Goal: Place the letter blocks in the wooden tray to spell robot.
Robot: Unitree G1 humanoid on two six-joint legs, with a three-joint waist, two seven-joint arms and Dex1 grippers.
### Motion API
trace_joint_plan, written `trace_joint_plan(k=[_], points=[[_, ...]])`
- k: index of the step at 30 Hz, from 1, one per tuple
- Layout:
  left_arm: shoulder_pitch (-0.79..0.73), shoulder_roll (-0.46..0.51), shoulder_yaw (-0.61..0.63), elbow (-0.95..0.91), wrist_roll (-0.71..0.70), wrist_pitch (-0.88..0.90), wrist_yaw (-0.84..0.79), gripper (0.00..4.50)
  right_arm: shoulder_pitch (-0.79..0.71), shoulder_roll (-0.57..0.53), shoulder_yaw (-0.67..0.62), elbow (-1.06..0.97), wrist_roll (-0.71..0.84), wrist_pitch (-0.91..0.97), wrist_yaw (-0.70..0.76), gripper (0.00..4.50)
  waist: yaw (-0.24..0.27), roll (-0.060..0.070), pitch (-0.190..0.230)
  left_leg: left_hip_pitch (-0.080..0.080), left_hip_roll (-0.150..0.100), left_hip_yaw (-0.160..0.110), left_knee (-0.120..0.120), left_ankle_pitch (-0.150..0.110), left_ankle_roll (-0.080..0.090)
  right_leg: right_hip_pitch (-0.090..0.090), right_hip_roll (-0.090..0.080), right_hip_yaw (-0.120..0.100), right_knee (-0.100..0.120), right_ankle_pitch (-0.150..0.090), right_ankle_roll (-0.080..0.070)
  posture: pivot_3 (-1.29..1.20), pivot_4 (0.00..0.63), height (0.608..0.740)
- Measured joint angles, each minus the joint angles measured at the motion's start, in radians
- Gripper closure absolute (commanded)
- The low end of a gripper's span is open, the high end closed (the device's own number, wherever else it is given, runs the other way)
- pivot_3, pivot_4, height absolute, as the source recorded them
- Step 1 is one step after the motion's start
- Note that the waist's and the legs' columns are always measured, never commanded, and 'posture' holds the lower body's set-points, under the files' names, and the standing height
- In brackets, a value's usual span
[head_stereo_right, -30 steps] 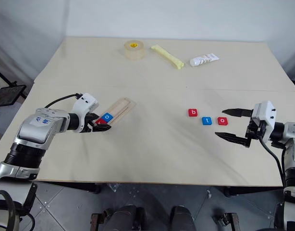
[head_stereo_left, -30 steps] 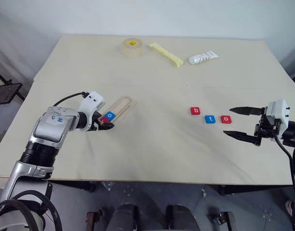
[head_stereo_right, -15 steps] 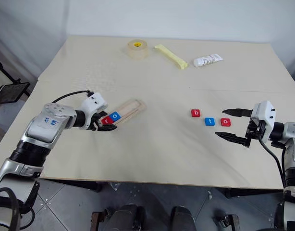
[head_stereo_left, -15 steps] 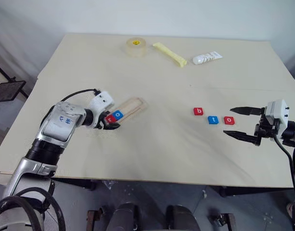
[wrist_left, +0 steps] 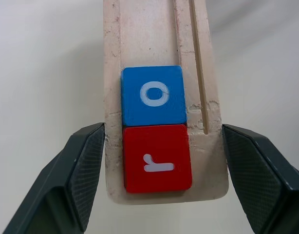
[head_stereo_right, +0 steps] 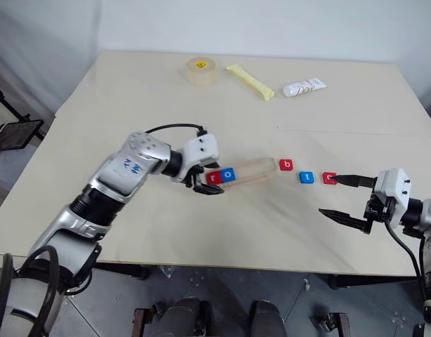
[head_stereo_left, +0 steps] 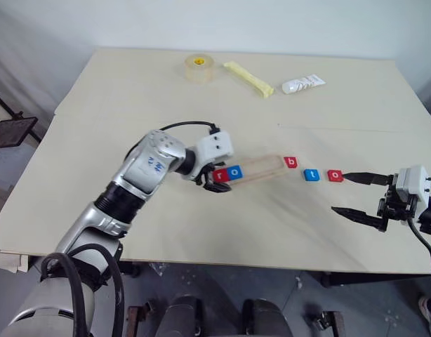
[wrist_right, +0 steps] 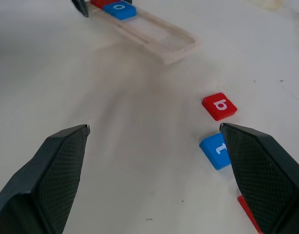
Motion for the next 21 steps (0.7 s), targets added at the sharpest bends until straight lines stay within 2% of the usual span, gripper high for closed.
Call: trace_joint_plan(k=[7,21], points=[[-0.001,-0.115,-0.064,-0.006,0.016,0.031,0.015,1.1,0.176,0.0,-0.096,-0.132,0.033,0.026,-0.078,0.0,-0.001,0.0,0.0,-0.001,0.001,0.001,0.001,0.0,0.0,0.0,0.001,0.0,-0.001,0.0,0.0,0.0,0.15,0.74],[0.03,-0.155,-0.113,-0.002,0.067,0.009,0.034,1.1,0.257,0.01,-0.119,-0.22,0.054,0.046,-0.151,0.0,-0.001,0.0,0.0,-0.001,0.0,0.001,0.002,0.0,0.0,0.0,0.0,0.001,-0.002,0.0,0.0,0.0,0.15,0.74]])
